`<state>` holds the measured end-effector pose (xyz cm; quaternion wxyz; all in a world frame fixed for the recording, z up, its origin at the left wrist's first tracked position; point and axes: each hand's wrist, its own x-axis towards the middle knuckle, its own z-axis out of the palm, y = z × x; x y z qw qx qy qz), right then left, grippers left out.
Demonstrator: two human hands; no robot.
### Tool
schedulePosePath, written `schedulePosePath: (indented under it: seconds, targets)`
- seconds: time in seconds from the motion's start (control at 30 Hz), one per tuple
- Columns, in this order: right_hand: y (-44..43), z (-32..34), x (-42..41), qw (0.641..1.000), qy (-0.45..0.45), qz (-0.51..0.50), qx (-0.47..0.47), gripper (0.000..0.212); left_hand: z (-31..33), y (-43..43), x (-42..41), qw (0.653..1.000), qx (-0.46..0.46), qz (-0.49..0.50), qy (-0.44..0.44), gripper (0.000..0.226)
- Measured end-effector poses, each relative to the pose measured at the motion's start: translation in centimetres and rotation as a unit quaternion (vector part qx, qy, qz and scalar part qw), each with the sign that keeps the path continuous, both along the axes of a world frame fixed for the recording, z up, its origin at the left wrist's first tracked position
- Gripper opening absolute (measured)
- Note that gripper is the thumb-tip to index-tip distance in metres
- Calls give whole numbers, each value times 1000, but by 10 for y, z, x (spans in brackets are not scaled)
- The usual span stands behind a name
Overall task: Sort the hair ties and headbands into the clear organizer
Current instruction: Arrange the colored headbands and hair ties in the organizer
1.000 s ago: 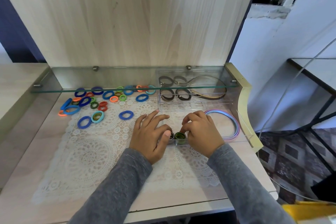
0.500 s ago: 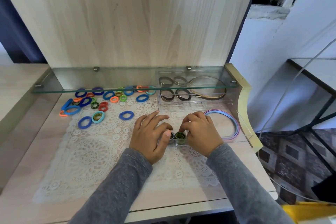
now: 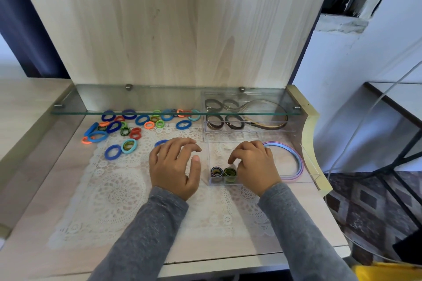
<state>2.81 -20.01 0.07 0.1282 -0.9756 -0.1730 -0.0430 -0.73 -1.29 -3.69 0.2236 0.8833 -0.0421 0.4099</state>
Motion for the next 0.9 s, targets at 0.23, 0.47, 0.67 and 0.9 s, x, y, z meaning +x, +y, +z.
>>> schedulePosePath:
  seconds: [0.23,0.47,0.67,0.9]
  targets:
    - [52,-1,-12,980,-134,7,144,41,-3,36,-3,995,31,91,10,21]
    - [116,-12,-27,973,-124,101,167,45,-14,94,-13,973,65,216,56,26]
    - [146,-35,-21,985,-71,115,108,49,-19,137,-18,954,98,247,142,34]
    - [168,-45,-5,990,-62,117,57,42,-21,146,-8,946,102,225,210,31]
